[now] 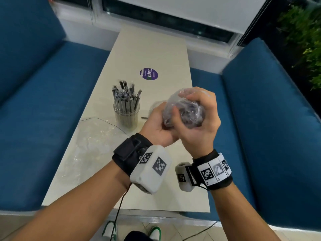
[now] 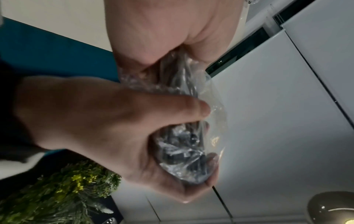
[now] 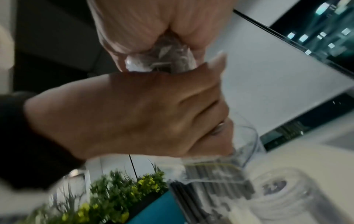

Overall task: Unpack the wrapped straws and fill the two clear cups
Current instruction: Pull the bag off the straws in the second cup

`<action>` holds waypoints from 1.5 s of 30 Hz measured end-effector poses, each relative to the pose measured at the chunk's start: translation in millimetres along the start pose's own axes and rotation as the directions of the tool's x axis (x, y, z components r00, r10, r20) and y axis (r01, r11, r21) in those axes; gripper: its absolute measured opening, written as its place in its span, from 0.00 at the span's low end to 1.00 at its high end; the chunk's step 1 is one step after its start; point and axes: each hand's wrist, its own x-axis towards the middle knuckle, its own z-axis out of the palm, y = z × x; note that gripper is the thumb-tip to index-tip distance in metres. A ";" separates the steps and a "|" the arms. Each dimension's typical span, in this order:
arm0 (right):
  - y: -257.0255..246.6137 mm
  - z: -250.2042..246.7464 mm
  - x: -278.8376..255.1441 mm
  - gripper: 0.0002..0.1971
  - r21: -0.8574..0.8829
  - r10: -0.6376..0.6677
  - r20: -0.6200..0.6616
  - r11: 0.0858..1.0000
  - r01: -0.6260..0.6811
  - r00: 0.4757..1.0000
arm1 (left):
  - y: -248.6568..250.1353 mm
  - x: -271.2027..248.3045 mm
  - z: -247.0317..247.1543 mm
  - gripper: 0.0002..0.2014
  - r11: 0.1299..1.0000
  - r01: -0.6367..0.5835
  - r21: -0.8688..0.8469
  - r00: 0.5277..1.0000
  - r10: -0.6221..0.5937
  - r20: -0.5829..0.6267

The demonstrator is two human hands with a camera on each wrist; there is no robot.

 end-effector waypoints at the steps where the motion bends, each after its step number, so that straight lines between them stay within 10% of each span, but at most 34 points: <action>1: -0.2 1.6 1.9 0.21 0.001 0.034 -0.055 0.999 -0.034 0.998 | -2.9 0.6 0.9 0.22 0.999 0.006 0.047 0.999 -0.004 -0.037; 9: 13.1 -8.2 41.6 0.14 0.016 0.115 -0.285 0.993 -0.116 0.952 | -0.7 -5.5 -30.1 0.54 0.869 0.051 0.491 0.997 -0.013 -0.080; 12: 21.7 -13.7 62.1 0.13 0.046 0.110 -0.334 0.994 -0.100 0.936 | 18.7 -7.8 -61.1 0.47 0.589 0.082 0.804 0.901 0.300 -0.312; 15: 34.5 -8.9 71.3 0.13 0.054 0.124 -0.288 0.992 -0.114 0.950 | 32.0 10.5 -97.6 0.18 0.192 0.116 0.975 0.709 0.671 -0.216; 20: 54.7 15.2 61.9 0.16 0.005 0.191 -0.159 0.981 -0.193 0.969 | 32.5 51.9 -112.3 0.43 -0.298 0.201 0.933 0.697 0.713 0.077; 27: 68.5 29.1 69.4 0.17 0.004 0.258 -0.127 0.966 -0.260 0.958 | 39.3 87.4 -122.8 0.67 -0.280 0.206 0.937 0.654 0.752 0.081; 32: 77.4 24.7 75.2 0.15 0.082 0.340 -0.253 0.940 -0.330 0.906 | 49.0 93.8 -130.4 0.50 -0.278 0.129 0.952 0.646 0.752 0.132; 38: 103.4 10.0 68.1 0.17 0.121 0.483 -0.444 0.867 -0.483 0.755 | 53.7 85.1 -136.5 0.53 -0.307 0.058 0.950 0.654 0.731 0.196; 45: 99.1 23.5 74.1 0.15 0.098 0.446 -0.476 0.883 -0.459 0.758 | 49.0 88.3 -137.2 0.54 -0.361 0.123 0.925 0.688 0.702 0.183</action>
